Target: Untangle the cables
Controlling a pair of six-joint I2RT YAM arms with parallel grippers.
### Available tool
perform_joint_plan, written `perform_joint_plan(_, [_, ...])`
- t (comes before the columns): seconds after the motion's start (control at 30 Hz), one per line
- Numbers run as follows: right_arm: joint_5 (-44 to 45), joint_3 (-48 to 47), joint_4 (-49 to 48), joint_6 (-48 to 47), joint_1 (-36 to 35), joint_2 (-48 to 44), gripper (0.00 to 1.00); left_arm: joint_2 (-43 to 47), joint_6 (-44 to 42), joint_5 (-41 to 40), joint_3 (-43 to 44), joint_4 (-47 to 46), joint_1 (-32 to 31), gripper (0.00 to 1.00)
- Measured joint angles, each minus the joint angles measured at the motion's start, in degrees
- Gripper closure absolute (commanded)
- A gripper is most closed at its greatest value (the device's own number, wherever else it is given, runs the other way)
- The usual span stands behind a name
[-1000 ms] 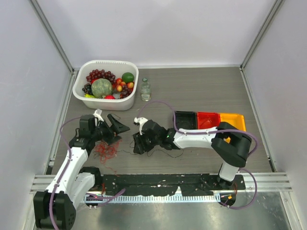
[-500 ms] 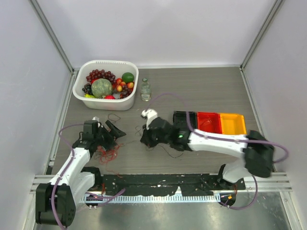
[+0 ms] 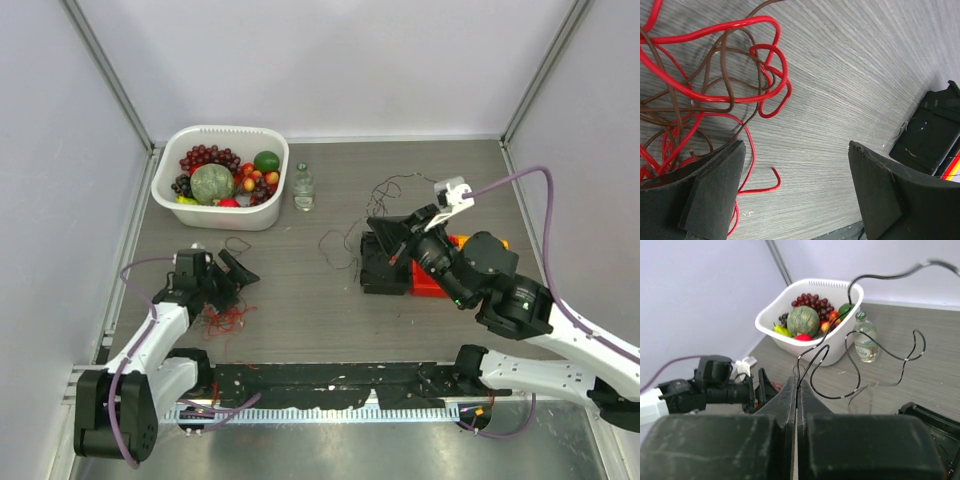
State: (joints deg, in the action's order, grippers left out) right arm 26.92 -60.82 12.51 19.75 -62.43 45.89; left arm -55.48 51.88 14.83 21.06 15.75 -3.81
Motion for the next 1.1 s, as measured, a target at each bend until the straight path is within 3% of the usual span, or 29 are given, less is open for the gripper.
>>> perform_joint_plan(0.2, [-6.56, -0.11, 0.74, -0.63, -0.02, 7.39, 0.99, 6.45, -0.11, 2.32, 2.99, 3.37, 0.09, 0.06])
perform_joint_plan(0.5, [-16.26, -0.09, 0.42, 0.57, -0.02, 19.63, 0.99, 17.33, -3.76, 6.23, 17.53, 12.07, 0.09, 0.03])
perform_joint_plan(0.67, [-14.84, 1.25, 0.46, 3.63, 1.38, 22.82, 0.99, 19.34, -5.73, 6.27, 20.76, 16.17, 0.09, 0.03])
perform_joint_plan(0.9, [-0.39, -0.57, 13.07, 3.98, 6.47, 30.53, 0.99, 17.75, -6.64, 6.25, 20.9, 19.23, 0.09, 0.04])
perform_joint_plan(1.1, [-6.27, -0.57, 12.68, 2.99, 11.93, 31.93, 0.99, 17.42, -6.99, 6.4, 20.79, 19.74, 0.09, 0.05])
